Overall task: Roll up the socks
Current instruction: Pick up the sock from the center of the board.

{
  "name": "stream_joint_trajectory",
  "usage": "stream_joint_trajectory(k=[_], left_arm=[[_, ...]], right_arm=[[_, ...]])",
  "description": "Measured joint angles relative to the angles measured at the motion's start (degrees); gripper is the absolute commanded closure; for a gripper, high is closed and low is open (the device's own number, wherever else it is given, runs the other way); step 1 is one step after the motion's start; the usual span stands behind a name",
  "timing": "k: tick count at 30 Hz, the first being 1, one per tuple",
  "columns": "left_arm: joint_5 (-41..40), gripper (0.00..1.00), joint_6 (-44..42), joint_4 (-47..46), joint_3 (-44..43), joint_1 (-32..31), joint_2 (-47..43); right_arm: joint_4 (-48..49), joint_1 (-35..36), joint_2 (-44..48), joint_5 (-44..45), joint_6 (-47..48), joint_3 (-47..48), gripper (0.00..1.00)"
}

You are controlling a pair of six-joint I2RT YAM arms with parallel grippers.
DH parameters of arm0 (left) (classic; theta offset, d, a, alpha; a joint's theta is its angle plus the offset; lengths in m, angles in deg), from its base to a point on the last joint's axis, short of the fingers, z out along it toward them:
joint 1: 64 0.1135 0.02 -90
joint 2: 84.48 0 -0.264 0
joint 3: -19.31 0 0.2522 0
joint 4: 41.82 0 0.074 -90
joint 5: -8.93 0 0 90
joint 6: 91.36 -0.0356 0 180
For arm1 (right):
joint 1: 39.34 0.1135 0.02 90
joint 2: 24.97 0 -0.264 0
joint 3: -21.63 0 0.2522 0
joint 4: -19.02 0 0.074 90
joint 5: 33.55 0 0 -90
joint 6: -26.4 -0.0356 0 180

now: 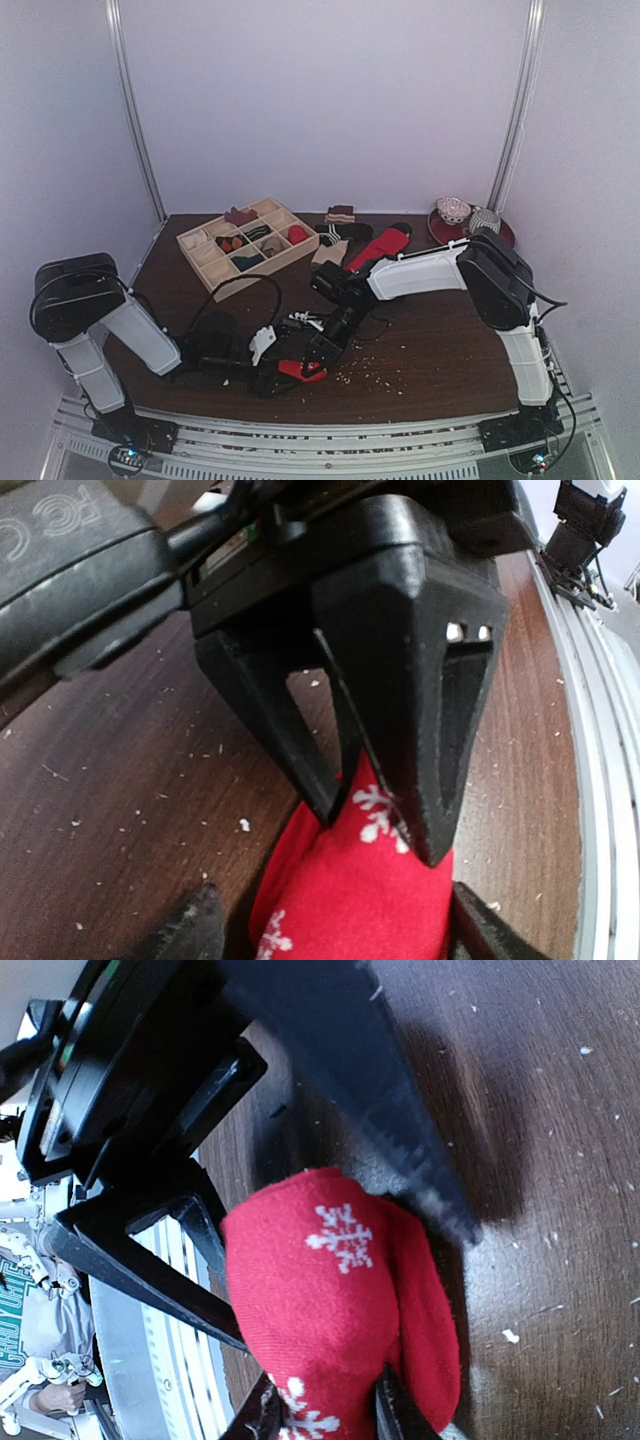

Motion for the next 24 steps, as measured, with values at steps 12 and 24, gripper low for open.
stream_joint_trajectory(k=[12, 24], left_arm=[[4.90, 1.00, -1.07, 0.07, -2.08, -0.20, 2.93], [7.39, 1.00, 0.76, -2.12, -3.15, 0.94, 4.94]], right_arm=[[-0.13, -0.28, 0.04, 0.00, -0.83, -0.15, 0.75], [5.20, -1.16, 5.07, 0.72, -4.74, -5.44, 0.47]])
